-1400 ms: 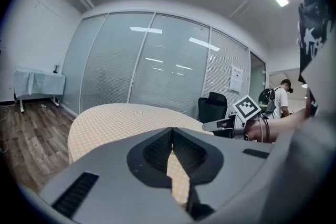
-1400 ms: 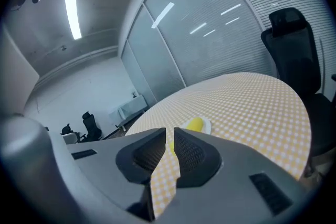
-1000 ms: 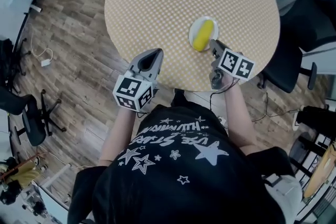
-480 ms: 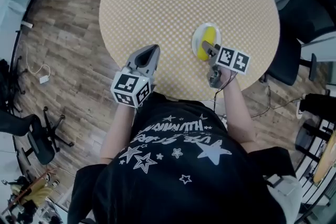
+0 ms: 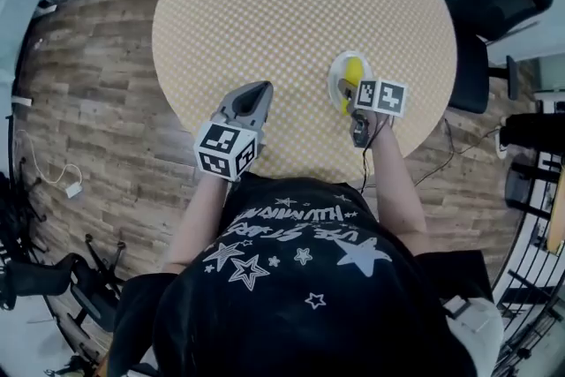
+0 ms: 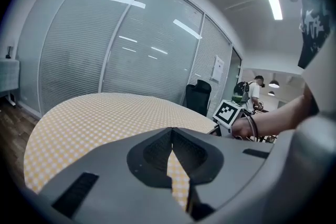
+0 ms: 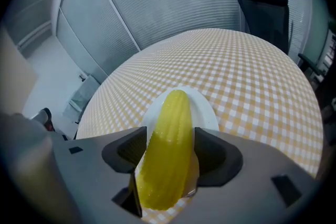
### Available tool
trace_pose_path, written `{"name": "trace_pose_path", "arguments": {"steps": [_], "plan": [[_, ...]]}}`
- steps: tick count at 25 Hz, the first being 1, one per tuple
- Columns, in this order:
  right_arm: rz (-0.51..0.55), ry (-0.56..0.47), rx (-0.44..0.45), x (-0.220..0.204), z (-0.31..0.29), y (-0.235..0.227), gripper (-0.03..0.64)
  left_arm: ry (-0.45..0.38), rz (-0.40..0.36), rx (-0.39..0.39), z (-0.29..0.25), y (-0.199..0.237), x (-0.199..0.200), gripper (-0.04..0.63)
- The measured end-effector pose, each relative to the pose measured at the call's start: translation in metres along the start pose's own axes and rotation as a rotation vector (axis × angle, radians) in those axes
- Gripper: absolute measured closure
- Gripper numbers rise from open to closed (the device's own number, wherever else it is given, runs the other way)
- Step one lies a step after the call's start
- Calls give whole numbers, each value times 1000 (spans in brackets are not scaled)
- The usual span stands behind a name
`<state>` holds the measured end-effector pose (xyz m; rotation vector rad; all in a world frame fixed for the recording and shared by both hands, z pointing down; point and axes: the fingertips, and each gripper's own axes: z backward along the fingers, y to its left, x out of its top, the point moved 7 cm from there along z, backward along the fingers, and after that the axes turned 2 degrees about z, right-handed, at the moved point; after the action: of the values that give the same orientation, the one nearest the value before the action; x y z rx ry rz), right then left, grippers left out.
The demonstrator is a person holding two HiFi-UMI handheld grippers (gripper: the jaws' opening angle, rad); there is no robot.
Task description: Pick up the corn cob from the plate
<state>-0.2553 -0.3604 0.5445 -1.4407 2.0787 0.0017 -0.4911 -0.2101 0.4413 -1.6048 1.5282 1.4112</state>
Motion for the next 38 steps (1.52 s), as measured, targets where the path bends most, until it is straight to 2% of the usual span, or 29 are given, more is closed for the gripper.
{"name": "trace_pose_path", "arguments": {"steps": [7, 11, 16, 20, 23, 29, 34, 38], "plan": [[64, 90, -106, 3, -14, 7, 348, 56, -10, -128, -23, 28, 0, 589], [137, 145, -177, 3, -19, 10, 348, 93, -29, -206, -38, 32, -1, 589], [143, 138, -216, 2, -19, 12, 350, 132, -29, -282, -46, 32, -6, 589], [150, 106, -209, 0, -18, 13, 351, 168, -22, -333, -47, 28, -14, 589], [162, 81, -197, -3, -15, 12, 351, 185, -51, -362, -46, 21, -15, 589], [181, -18, -244, -11, 11, 10, 351, 200, -85, -392, -45, 15, -17, 589], [123, -142, -198, -27, 48, 4, 351, 192, -96, -386, -34, -2, -21, 589], [73, -241, -128, -30, 76, -1, 353, 173, -88, -354, -28, -16, -21, 589]]}}
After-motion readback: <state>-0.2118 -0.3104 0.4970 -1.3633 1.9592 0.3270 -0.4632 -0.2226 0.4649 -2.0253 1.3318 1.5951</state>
